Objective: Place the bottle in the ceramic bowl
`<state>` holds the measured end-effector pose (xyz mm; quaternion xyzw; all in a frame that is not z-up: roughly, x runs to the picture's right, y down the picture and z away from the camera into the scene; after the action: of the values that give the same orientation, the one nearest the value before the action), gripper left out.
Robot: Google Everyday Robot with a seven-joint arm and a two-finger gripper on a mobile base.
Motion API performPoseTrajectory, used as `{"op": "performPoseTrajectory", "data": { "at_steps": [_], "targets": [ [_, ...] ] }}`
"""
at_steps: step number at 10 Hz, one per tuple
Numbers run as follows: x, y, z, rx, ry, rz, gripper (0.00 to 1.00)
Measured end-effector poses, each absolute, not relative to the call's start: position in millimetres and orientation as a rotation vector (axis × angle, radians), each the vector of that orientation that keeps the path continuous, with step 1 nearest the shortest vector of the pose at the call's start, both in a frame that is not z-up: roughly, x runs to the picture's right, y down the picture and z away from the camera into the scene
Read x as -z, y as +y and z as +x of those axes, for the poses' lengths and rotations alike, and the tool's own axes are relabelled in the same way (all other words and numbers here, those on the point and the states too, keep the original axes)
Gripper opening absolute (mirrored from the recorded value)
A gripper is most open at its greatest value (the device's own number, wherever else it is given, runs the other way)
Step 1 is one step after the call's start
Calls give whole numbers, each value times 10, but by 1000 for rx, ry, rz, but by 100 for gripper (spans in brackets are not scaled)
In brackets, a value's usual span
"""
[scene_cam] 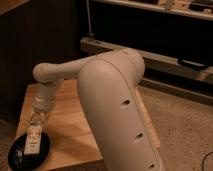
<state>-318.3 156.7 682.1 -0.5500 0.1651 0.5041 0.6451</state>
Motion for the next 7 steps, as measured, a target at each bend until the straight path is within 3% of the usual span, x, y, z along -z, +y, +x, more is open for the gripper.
{"op": "performPoseTrajectory", "data": {
  "at_steps": [2, 7],
  "targets": [
    [-6785, 1569, -3205, -1111, 336, -1253, 10],
    [-6714, 1611, -3274, -1054, 286, -1230, 62]
  ]
}}
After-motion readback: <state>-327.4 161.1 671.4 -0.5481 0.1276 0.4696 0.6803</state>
